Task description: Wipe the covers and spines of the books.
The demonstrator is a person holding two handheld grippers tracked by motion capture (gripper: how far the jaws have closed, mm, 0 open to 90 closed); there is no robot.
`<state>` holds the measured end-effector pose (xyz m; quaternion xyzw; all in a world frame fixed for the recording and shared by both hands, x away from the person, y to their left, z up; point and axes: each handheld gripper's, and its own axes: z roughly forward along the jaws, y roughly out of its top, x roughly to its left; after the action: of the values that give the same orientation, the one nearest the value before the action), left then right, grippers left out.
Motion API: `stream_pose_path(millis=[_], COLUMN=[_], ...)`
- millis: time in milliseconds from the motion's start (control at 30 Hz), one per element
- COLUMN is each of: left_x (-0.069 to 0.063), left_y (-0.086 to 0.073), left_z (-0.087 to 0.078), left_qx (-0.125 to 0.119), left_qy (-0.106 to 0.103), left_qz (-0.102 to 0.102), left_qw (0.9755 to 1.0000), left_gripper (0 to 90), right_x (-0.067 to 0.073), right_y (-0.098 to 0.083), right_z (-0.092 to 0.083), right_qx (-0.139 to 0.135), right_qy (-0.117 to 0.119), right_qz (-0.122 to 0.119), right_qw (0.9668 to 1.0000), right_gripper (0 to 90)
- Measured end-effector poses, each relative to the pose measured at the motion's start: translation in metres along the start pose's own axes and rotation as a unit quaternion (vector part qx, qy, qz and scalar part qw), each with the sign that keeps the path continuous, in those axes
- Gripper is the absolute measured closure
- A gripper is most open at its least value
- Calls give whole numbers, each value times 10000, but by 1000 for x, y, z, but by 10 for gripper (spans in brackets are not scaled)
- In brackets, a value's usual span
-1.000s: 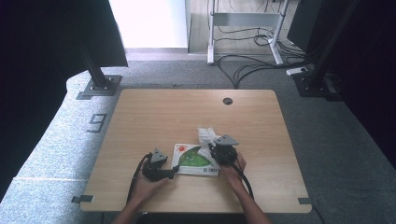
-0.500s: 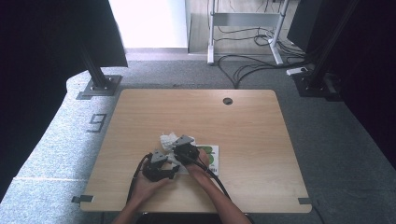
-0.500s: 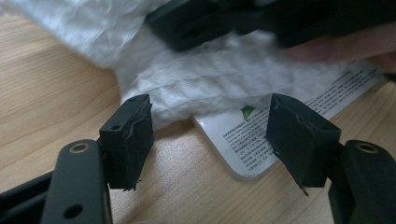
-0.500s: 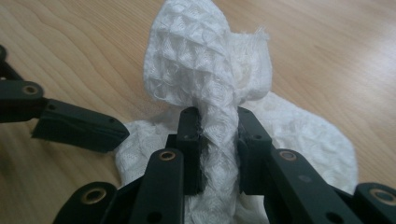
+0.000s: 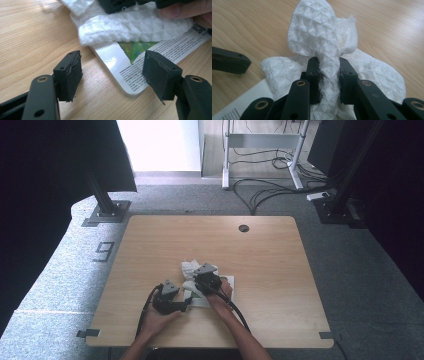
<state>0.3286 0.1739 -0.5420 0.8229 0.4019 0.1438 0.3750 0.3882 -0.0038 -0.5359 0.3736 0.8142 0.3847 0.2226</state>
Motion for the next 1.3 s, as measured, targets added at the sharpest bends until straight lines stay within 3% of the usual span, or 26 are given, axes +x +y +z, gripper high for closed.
stream_pose_path(millis=[367,700,933,1033,1133,1167,1200,1300], left_x=[0,0,0,1,1,1,0,0], left_y=[0,0,0,0,0,0,0,0], left_z=[0,0,0,1,1,1,0,0], left_qx=[6,8,11,12,5,5,4,-9], left_qy=[-12,-17,-13,-50,-53,-53,-39,-13], left_qz=[-25,-34,-31,-63,-63,-63,-60,-36], left_qw=[10000,10000,10000,10000,10000,10000,10000,10000], left_gripper=[317,317,316,315,315,315,315,315], right_x=[-22,-45,-60,-53,-27,-27,-5,16], right_y=[-17,-51,-67,-60,-43,-43,-30,-19], right_z=[-21,-58,-78,-81,-77,-77,-66,-49], right_qx=[-9,-100,-83,-197,-329,-329,-301,-186], right_qy=[-202,-484,-661,-538,-151,-151,148,388], right_qz=[219,319,542,503,207,207,5,-200], right_qw=[9996,9983,9963,9971,9991,9991,9994,9989], right_gripper=[726,723,726,728,729,729,730,729])
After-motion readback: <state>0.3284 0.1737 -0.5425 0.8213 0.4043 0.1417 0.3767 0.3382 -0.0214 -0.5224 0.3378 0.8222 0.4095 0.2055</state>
